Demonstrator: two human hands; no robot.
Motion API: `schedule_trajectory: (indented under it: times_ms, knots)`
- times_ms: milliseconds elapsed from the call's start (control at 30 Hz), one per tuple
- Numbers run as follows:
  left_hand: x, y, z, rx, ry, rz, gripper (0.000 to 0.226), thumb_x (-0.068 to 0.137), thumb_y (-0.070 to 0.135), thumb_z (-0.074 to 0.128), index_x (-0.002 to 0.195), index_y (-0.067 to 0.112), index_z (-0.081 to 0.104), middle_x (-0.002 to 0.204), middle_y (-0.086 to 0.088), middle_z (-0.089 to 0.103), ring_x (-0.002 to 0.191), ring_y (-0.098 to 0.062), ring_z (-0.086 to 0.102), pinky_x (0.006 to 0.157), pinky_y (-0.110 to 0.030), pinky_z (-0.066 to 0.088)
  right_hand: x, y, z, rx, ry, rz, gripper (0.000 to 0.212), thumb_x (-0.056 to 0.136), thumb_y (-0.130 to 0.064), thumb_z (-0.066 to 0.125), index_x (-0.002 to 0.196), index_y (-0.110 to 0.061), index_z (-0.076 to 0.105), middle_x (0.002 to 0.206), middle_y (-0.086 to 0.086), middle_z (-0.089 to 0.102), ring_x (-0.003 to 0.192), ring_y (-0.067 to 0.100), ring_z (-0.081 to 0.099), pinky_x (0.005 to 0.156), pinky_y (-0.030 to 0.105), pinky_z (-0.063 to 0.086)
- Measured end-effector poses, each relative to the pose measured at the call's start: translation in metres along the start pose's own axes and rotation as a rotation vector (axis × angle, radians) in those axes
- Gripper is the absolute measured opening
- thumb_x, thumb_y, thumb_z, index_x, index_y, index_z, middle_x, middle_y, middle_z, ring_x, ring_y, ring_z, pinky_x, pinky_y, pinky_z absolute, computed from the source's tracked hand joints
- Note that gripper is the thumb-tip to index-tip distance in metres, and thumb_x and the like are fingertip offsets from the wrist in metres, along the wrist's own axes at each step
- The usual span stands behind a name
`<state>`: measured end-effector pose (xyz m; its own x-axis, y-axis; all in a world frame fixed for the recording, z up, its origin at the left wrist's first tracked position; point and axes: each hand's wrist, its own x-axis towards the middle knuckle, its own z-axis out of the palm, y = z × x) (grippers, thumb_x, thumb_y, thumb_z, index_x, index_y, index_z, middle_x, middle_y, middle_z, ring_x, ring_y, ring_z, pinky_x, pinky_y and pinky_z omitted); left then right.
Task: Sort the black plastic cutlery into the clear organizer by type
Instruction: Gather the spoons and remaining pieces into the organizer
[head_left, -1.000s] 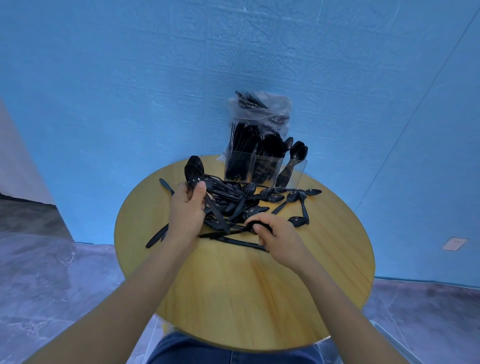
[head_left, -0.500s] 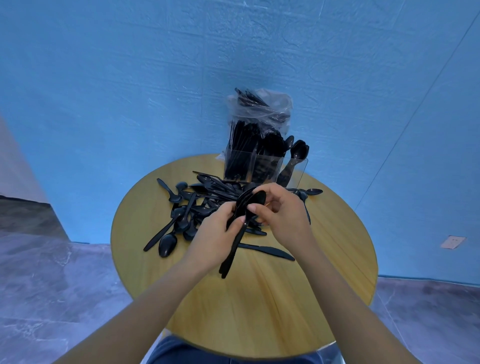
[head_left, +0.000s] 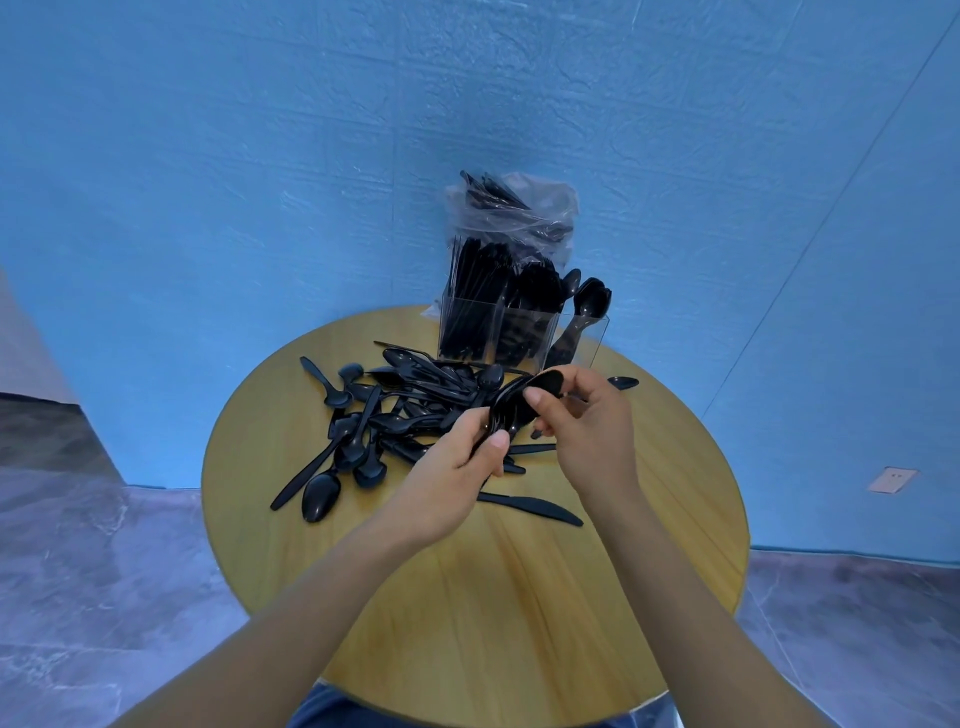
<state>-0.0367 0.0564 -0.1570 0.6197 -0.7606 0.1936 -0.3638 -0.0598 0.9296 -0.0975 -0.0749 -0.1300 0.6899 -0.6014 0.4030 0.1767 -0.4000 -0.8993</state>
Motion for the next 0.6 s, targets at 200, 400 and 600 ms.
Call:
schedule_trajectory:
  times_ms: [200,400,600]
  knots:
    - [0.011,0.005,0.003,-0.059,-0.072,0.01,0.019,0.102,0.019,0.032,0.107,0.031,0.046,0.076,0.003,0.045,0.064,-0.001,0.047,0.067,-0.018,0.045,0.007,0.01,-0.002,-0.054,0.004,-0.02,0.029,0.089,-0.006,0.062,0.113,-0.02,0.057,0.094,-0.005,0.056,0.059,0.008,0.056,0.059,0.021,0.05]
    - [0.035,0.016,0.005,-0.182,-0.154,-0.043,0.021,0.102,0.012,0.03,0.112,0.02,0.047,0.075,0.001,0.042,0.05,-0.002,0.037,0.047,-0.016,0.033,0.022,0.019,-0.016,-0.209,-0.252,0.012,0.043,0.098,-0.028,0.047,0.139,-0.029,0.037,0.087,-0.007,0.057,0.071,0.004,0.053,0.068,0.019,0.046]
    - [0.071,0.014,0.014,0.102,-0.169,0.068,0.023,0.102,0.026,0.032,0.122,0.023,0.042,0.07,0.003,0.041,0.053,-0.006,0.035,0.052,-0.024,0.033,0.057,0.019,-0.026,-0.109,-0.132,0.063,0.026,0.094,-0.04,0.05,0.1,-0.016,0.058,0.066,-0.005,0.054,0.054,0.007,0.049,0.055,0.026,0.04]
